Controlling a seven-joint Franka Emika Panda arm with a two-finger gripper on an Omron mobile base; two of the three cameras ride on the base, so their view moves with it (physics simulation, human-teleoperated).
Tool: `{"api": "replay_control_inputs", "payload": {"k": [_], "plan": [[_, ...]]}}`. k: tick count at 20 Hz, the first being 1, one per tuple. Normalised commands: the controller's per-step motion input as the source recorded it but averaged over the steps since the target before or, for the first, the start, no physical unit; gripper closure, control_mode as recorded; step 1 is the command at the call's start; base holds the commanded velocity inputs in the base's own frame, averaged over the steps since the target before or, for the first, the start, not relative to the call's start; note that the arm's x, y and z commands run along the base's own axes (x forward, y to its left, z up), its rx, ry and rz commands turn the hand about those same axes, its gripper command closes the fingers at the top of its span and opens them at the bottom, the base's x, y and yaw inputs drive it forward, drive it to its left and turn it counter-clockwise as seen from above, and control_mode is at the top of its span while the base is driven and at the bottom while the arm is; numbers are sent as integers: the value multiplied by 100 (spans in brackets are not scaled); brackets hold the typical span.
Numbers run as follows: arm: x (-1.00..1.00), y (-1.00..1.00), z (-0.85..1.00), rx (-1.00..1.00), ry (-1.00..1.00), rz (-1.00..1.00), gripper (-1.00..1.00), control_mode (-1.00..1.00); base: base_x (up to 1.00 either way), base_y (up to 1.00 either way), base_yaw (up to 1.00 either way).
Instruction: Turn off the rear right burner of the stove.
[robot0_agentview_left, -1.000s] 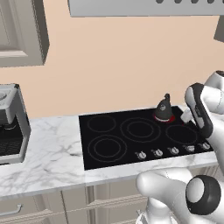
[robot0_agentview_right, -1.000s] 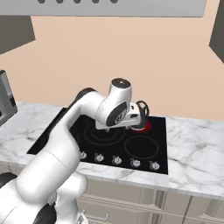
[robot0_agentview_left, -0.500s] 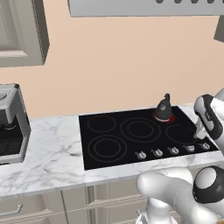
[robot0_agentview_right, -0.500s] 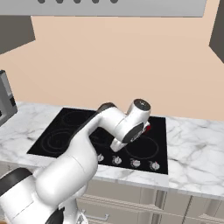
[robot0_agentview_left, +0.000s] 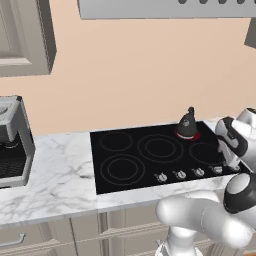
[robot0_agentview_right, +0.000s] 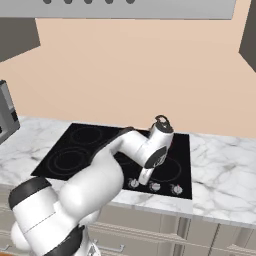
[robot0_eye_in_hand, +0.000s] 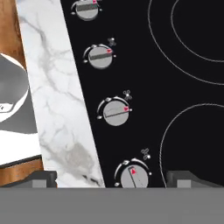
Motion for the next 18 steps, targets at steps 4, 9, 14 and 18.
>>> {"api": "replay_control_inputs", "payload": {"k": [4, 9, 14, 18], "plan": [[0, -22, -32, -1, 0, 26, -100, -100, 0, 0, 0], [0, -31, -42, 2, 0, 18, -100, -100, 0, 0, 0], [43, -2, -34, 1, 4, 4, -100, -100, 0, 0, 0], [36, -9, -35, 0, 8, 0, -100, -100, 0, 0, 0]]}}
